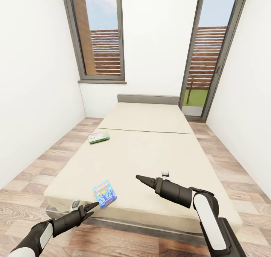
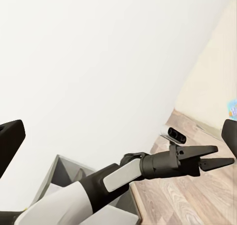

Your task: Put all the toys in the child's room - the three board games (two on the bed and one on the table), the two jigsaw puzzles on the table, and the tennis ball on the table - inside the toy box on the table in the child's room.

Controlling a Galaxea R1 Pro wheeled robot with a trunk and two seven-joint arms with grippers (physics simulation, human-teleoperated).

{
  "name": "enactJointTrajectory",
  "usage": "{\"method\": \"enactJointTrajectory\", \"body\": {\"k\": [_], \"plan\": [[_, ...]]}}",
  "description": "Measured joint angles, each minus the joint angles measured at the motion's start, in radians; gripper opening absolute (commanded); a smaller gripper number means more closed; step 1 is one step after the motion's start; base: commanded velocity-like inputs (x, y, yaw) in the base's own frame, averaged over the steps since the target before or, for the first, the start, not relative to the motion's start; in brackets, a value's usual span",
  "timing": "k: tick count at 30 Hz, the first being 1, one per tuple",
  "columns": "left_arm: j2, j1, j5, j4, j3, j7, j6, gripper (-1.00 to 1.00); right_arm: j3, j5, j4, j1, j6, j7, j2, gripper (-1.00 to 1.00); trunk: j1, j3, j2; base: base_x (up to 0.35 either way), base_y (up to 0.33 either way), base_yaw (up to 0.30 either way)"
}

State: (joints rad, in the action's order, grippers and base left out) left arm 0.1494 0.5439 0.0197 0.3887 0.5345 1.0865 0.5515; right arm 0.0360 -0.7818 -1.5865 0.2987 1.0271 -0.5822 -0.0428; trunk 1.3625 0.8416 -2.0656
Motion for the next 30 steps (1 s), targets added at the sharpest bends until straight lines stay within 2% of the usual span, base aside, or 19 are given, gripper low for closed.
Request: {"method": "enactJointTrajectory", "body": {"k": [8, 30], "plan": [[-0.001, 0.0, 0.0, 0.0, 0.0, 0.004, -0.001, 1.0, 0.0, -0.01, 0.0, 0.0, 0.0, 0.053, -0.001, 1.0, 0.0, 0.0, 0.0, 0.0, 0.0, 0.0], [0.0, 0.0, 0.0, 0.0, -0.001, 0.009, 0.001, 1.0, 0.002, -0.007, 0.001, 0.001, 0.0, 0.059, -0.001, 1.0, 0.0, 0.0, 0.0, 0.039, 0.0, 0.0]]}}
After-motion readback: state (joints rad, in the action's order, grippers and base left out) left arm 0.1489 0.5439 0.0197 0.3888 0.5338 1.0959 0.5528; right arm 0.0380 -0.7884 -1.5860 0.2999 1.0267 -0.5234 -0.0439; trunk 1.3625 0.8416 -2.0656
